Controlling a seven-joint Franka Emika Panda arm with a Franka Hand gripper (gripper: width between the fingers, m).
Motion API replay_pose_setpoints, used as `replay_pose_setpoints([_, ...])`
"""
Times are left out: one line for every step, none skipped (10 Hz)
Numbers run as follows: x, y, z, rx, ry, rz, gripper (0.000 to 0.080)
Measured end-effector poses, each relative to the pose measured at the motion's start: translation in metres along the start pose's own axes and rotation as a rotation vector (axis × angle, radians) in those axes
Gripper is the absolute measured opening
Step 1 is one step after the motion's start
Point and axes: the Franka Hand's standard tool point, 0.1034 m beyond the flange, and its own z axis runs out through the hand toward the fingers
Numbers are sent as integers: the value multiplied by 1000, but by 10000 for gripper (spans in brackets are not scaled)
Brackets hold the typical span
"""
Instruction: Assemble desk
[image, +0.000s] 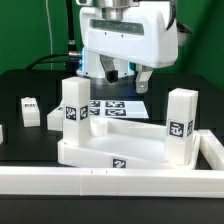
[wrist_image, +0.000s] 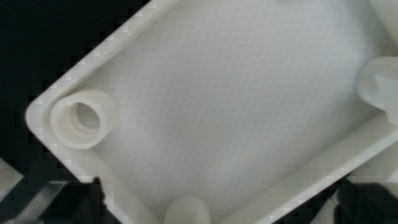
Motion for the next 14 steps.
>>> replay_pose_setpoints([-1,-1,1,4,-6,68,649])
replay_pose_setpoints([-3,-2,1,9,-14,138,649])
replay_pose_setpoints([-5,-2,2,13,-21,196,649])
replay_pose_setpoints([-9,0,6,14,-29,338,649])
replay_pose_setpoints([-13,4,11,13,-31,432,649])
replay_pose_setpoints([-17,5,14,9,-30,475,649])
replay_pose_setpoints([-19,3,15,12,-33,523,649])
replay_pose_setpoints([-21,2,15,17,-45,578,649])
replay_pose_setpoints([-23,1,16,18,-53,644,649])
replay_pose_setpoints([-24,1,17,19,-58,688,649])
replay_pose_setpoints([-25,2,18,21,-61,707,649])
replay_pose_setpoints([-27,10,24,15,-60,719,649])
replay_pose_setpoints([-33,17,31,-3,-61,727,649])
replay_pose_setpoints([-39,24,40,-26,-60,726,649])
